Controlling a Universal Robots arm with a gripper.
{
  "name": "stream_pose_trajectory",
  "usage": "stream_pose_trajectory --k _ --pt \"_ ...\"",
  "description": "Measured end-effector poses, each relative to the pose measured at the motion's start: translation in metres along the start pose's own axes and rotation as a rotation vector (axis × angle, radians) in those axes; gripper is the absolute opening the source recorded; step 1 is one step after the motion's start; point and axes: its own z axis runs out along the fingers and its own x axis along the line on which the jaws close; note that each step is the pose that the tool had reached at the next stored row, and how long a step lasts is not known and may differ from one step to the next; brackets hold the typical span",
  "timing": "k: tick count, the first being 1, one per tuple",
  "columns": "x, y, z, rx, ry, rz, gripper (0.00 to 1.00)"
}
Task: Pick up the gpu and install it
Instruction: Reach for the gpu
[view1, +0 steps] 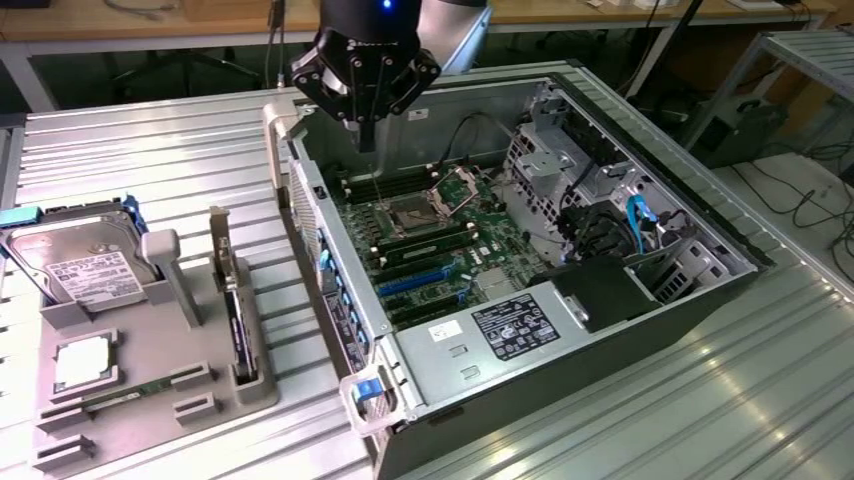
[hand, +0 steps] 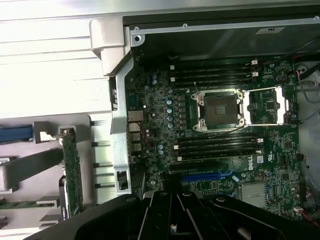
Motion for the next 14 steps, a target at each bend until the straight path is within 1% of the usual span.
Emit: stream_pose_trajectory --k 14 --pt "0.0070 -0.0006 -0.0001 0.0000 0.0003 0.000 0.11"
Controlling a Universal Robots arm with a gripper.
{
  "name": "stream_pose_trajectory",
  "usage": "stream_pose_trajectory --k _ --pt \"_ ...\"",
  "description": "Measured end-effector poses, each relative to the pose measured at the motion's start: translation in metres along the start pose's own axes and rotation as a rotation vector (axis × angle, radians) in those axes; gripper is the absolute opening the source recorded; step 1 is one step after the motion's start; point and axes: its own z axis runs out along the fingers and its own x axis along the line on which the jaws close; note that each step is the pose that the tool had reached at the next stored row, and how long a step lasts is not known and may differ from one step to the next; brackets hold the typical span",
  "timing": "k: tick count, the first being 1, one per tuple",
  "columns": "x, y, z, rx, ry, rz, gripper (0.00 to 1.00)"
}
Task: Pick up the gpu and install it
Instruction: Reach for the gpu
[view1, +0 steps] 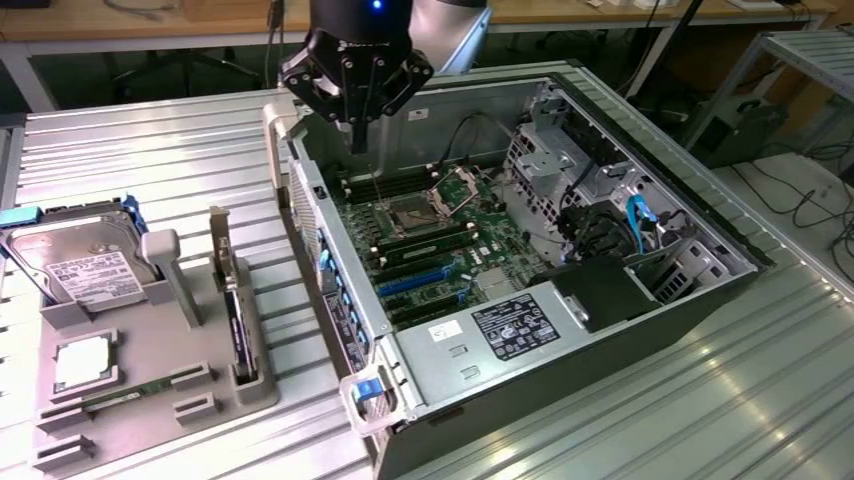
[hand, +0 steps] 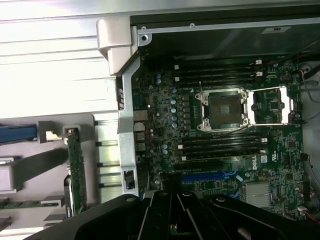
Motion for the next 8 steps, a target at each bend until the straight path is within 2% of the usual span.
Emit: stream_pose_trajectory --k 8 --pt "0.0037 -0.0004 -0.0001 0.0001 0.0004 0.000 0.11"
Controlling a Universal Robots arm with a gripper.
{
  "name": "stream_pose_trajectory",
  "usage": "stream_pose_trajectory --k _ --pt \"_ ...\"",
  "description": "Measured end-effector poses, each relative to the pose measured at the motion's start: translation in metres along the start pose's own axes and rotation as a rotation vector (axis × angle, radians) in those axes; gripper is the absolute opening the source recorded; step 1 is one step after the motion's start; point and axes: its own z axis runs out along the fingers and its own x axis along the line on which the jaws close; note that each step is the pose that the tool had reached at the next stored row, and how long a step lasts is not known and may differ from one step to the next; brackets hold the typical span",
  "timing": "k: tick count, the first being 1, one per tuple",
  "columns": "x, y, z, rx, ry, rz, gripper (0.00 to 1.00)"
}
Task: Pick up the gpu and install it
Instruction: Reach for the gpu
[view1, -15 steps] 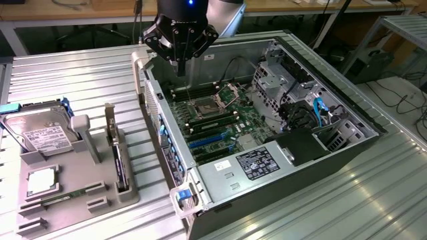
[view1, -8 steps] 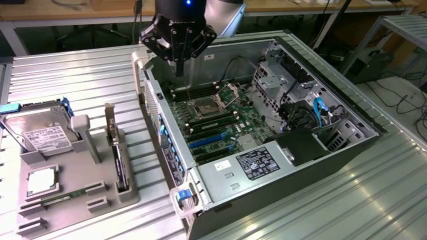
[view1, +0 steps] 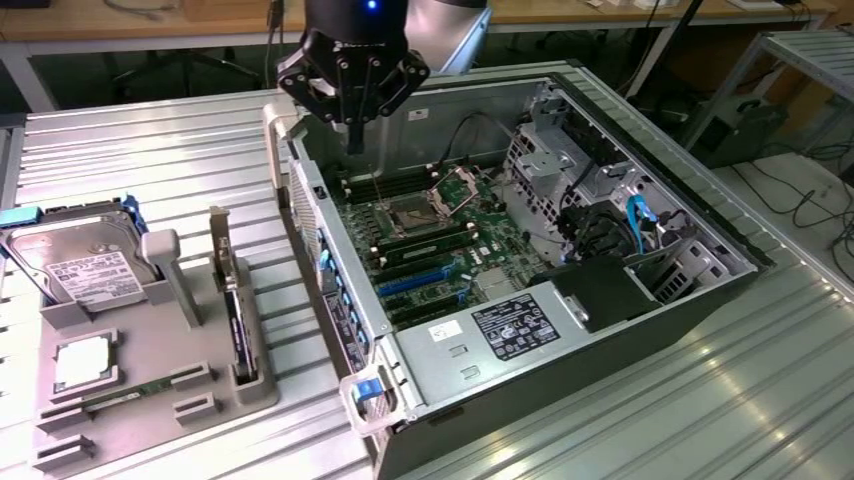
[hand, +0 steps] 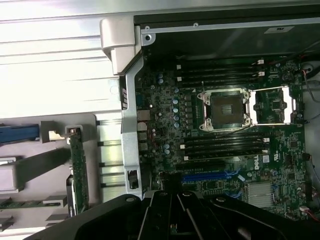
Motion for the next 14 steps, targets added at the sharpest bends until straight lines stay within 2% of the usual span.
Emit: stream_pose_trajectory --k 14 --pt "0.0060 -0.0007 -0.0001 0.0000 0.0005 0.000 0.11"
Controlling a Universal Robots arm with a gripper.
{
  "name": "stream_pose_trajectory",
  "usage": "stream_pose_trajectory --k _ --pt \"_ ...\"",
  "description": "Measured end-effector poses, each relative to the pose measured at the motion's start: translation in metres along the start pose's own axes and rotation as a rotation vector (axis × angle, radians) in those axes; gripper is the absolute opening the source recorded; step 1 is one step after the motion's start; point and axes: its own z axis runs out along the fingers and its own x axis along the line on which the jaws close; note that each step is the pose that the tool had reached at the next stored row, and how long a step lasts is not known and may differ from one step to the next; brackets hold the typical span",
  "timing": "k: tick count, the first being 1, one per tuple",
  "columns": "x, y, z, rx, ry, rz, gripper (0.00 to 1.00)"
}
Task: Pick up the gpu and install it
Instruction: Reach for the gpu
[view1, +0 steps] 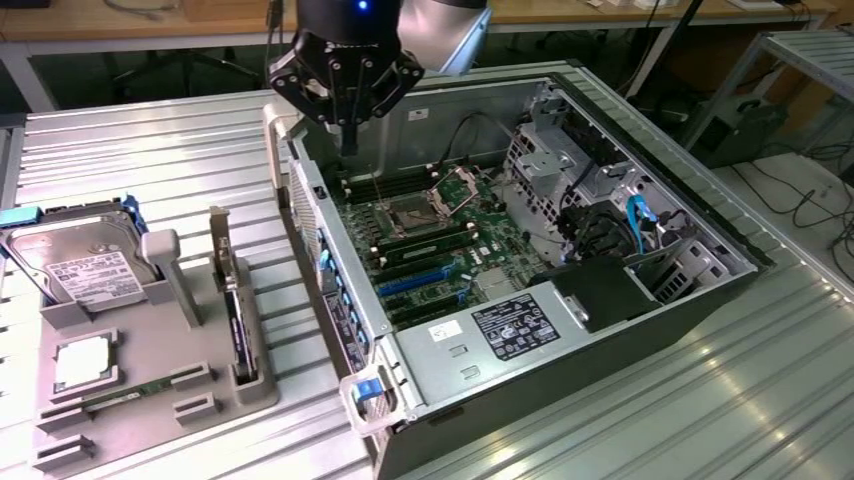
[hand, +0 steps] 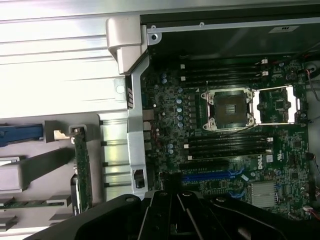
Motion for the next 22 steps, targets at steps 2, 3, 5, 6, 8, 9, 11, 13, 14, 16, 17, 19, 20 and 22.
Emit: stream_pose_trajectory --k 2,3,5,6,8,9,11,13,14,16,17,19,20,22 --pt "0.0009 -0.0002 -0.0001 0.0001 0.0001 0.000 0.11" --pt "0.0017 -0.0003 -0.0001 0.0000 0.0001 0.000 0.11" --pt "0.0027 -0.0006 -0.0001 0.0001 0.0001 0.000 0.11" --pt "0.0032 -0.0007 -0.0001 0.0000 0.0001 0.000 0.11" --pt "0.0044 -0.0009 -0.0001 0.0001 0.0001 0.000 0.11" --pt "0.0051 -0.0010 -0.0002 0.0001 0.0002 0.000 0.11" --pt "0.0058 -0.0012 -0.0001 0.0001 0.0002 0.000 0.11" --pt "0.0065 -0.0013 -0.0001 0.0001 0.0003 0.000 0.11" --pt "0.0068 -0.0013 -0.0001 0.0001 0.0003 0.000 0.11" --pt "0.0074 -0.0014 -0.0001 0.0001 0.0004 0.000 0.11" --pt "0.0078 -0.0015 -0.0001 0.0001 0.0005 0.000 0.11" --pt "0.0084 -0.0017 -0.0002 0.0001 0.0006 0.000 0.11" --pt "0.0088 -0.0017 -0.0002 0.0001 0.0006 0.000 0.11" --pt "0.0100 -0.0020 -0.0002 0.0001 0.0007 0.000 0.11"
